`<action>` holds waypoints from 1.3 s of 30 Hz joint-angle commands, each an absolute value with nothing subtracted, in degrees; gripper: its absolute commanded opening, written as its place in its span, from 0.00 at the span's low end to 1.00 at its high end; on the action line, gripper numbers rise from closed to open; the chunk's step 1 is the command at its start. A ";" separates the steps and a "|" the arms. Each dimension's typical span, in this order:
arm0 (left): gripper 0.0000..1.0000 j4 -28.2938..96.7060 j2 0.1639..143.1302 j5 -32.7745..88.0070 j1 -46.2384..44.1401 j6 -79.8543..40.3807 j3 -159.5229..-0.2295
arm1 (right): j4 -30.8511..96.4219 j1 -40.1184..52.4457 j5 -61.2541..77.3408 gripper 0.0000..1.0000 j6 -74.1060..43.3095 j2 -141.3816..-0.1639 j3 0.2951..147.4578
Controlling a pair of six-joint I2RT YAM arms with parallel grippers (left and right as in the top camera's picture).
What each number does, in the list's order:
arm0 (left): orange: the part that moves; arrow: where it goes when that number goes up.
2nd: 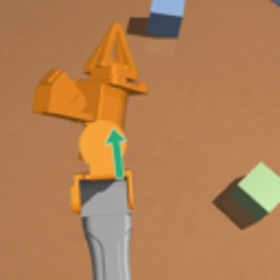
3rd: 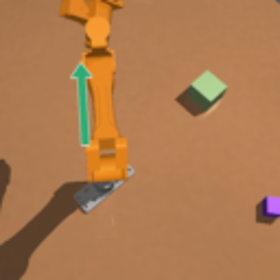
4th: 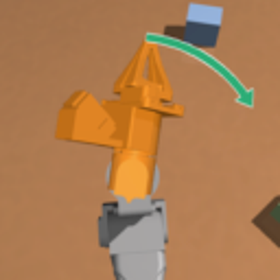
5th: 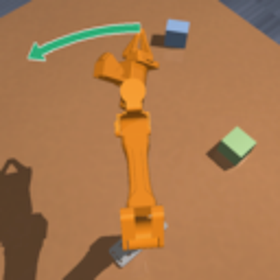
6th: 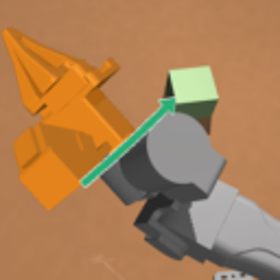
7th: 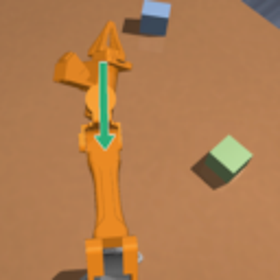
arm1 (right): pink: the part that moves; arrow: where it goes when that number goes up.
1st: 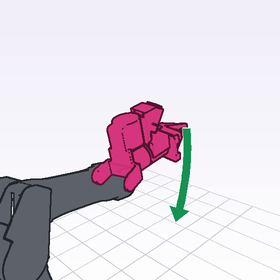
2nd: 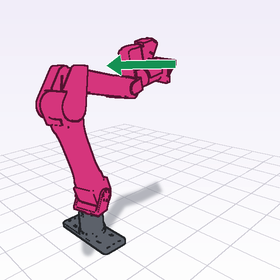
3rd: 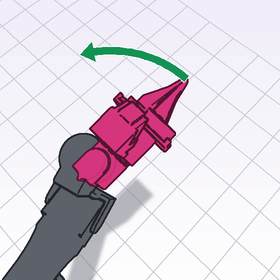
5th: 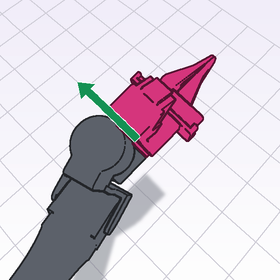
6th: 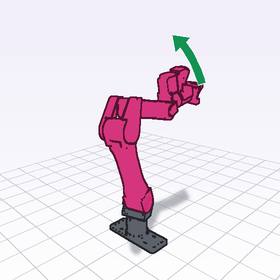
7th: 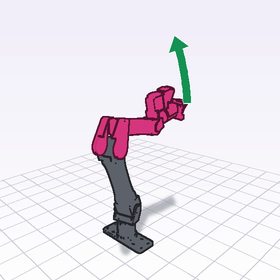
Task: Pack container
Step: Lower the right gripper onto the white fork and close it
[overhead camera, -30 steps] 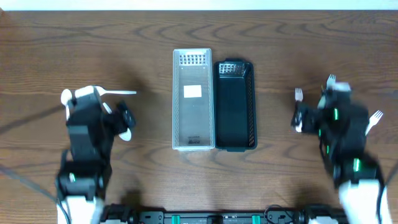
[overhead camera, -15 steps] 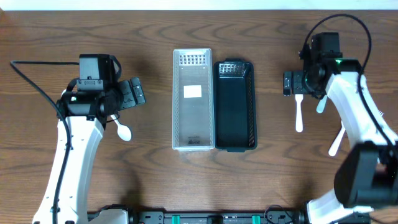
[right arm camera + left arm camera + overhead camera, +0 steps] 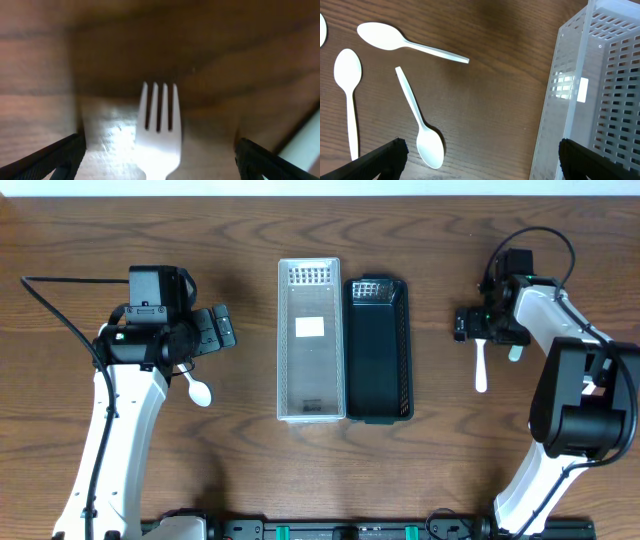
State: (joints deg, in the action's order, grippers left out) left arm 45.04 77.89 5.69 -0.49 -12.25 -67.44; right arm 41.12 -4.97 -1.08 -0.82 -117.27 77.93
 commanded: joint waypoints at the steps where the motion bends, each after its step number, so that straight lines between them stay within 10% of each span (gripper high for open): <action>1: 0.98 45.19 77.87 6.04 -0.49 -12.78 -68.45 | 39.77 -4.82 -0.80 0.99 0.05 -119.94 78.32; 6: 0.98 45.19 77.87 6.04 -0.49 -12.78 -68.45 | 39.35 -4.82 -0.80 0.98 -0.34 -121.05 78.30; 22: 0.98 45.19 77.87 6.04 -0.49 -12.80 -68.45 | 41.98 -4.82 -0.84 0.42 -2.33 -121.10 78.28; 39: 0.98 45.19 77.87 6.02 -0.49 -12.78 -68.45 | 42.50 -4.80 -0.82 0.13 -2.33 -119.98 78.54</action>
State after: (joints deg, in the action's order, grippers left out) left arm 45.04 77.89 5.85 -0.49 -12.25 -67.44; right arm 41.58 -4.95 -0.45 -2.33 -118.13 79.15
